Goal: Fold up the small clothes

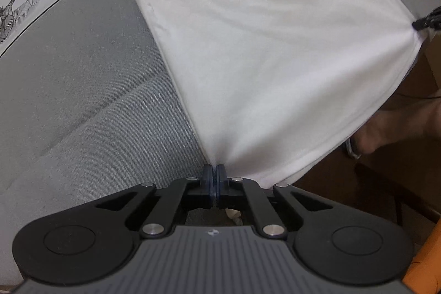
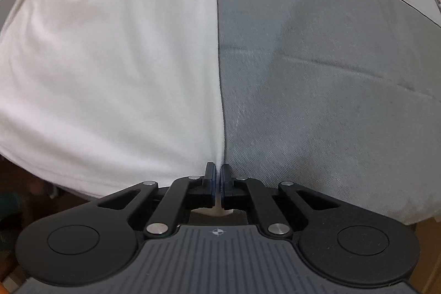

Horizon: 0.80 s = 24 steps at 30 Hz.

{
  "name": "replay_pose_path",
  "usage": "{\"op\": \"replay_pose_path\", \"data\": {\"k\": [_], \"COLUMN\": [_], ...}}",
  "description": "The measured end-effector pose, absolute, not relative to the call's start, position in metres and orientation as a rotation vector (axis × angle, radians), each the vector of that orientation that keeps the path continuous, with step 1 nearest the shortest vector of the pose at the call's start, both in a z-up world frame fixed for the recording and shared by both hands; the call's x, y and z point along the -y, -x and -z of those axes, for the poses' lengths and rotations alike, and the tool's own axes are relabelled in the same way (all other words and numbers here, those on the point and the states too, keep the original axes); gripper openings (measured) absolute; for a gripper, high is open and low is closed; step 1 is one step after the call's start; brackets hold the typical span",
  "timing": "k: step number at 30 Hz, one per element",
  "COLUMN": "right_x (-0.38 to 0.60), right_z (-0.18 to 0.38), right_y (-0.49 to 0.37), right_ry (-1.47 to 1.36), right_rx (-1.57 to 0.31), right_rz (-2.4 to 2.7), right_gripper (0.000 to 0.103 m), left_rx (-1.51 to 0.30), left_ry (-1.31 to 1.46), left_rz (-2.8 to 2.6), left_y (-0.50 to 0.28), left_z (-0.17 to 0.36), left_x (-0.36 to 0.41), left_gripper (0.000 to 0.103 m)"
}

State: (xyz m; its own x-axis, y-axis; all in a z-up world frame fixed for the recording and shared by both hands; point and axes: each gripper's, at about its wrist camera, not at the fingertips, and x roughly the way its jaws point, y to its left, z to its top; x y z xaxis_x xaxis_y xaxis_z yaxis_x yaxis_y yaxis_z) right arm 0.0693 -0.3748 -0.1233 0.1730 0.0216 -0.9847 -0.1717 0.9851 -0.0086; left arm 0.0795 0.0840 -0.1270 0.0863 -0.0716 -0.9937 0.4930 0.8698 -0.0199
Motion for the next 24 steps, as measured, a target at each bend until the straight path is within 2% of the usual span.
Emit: {"op": "replay_pose_path", "data": {"k": [8,11,12,14,15,19,22,24], "right_x": [0.376,0.372,0.371,0.361,0.359,0.364,0.365,0.364], "right_z": [0.088,0.096,0.105,0.124,0.121,0.087,0.053,0.029], "right_y": [-0.076,-0.082,-0.082,-0.081,-0.078,-0.084,-0.086,-0.094], "right_ry": [0.047,0.057,0.094,0.211,0.247,0.166,0.125,0.052], "right_rx": [-1.193,-1.228,-1.269,-1.367,-1.357,-1.198,-1.029,-0.944], "right_rz": [-0.107,-0.139,-0.148,-0.143,-0.145,-0.107,-0.052,-0.004], "right_gripper": [0.011,0.015,0.020,0.022,0.025,0.025,0.025,0.026], "left_rx": [-1.325,-1.399,-1.430,-1.442,-1.419,-1.256,-1.104,-1.018], "left_ry": [-0.210,-0.304,-0.336,-0.374,-0.362,-0.240,-0.188,-0.171], "left_rz": [0.459,0.455,0.452,0.455,0.448,0.403,0.312,0.271], "left_y": [-0.091,-0.087,-0.085,-0.082,-0.085,-0.100,-0.111,-0.117], "left_z": [0.102,0.120,0.125,0.128,0.123,0.093,0.070,0.058], "left_x": [-0.081,-0.078,-0.077,-0.073,-0.073,-0.078,-0.077,-0.068], "left_gripper": [0.003,0.004,0.004,0.004,0.004,0.006,0.016,0.018]}}
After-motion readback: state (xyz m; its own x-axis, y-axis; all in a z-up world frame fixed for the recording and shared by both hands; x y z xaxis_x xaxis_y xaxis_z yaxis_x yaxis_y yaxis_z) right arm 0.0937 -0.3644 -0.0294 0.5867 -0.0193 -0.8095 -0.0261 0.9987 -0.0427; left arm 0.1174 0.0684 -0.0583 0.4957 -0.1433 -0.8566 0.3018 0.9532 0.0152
